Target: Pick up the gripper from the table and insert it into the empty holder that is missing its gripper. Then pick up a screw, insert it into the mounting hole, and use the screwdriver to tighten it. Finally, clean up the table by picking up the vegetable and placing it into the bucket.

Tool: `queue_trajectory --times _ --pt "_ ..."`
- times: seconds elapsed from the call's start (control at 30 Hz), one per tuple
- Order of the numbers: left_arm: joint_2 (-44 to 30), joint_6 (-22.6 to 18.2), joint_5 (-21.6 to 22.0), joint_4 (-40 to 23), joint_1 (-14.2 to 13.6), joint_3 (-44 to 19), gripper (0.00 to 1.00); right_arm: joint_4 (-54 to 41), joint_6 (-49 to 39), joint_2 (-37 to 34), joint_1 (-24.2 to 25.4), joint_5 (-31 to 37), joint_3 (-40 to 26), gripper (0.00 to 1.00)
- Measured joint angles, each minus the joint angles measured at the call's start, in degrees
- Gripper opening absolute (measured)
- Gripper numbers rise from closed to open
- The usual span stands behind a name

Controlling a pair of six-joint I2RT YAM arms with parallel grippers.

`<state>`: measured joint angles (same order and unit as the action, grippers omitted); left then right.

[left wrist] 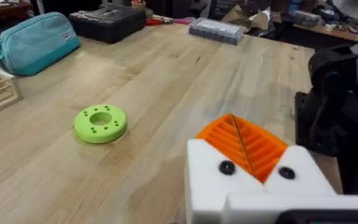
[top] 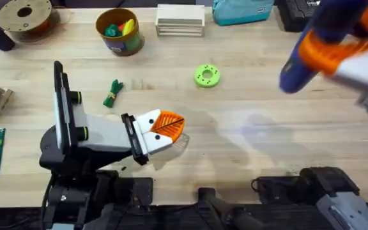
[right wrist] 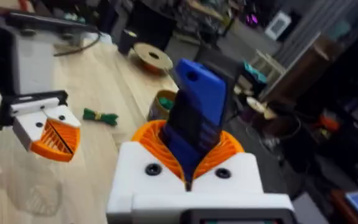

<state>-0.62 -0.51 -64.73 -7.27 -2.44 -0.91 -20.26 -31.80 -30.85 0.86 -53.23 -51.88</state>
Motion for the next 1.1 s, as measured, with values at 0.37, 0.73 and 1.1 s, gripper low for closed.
queue_trajectory --times 0.37,0.73,1.1 --pt "0.00 0.00 0.00 0.00 0.00 0.00 0.004 23.77 21.09 -0.67 -6.90 1.36 9.32 0.009" --pt "0.00 0.00 0.00 0.00 0.00 0.00 0.004 52.65 40.00 -25.44 -13.07 -3.87 9.33 0.009" --pt "0.00 0.00 0.00 0.00 0.00 0.00 0.004 62.93 36.49 -33.11 -26.63 -5.11 9.36 0.009"
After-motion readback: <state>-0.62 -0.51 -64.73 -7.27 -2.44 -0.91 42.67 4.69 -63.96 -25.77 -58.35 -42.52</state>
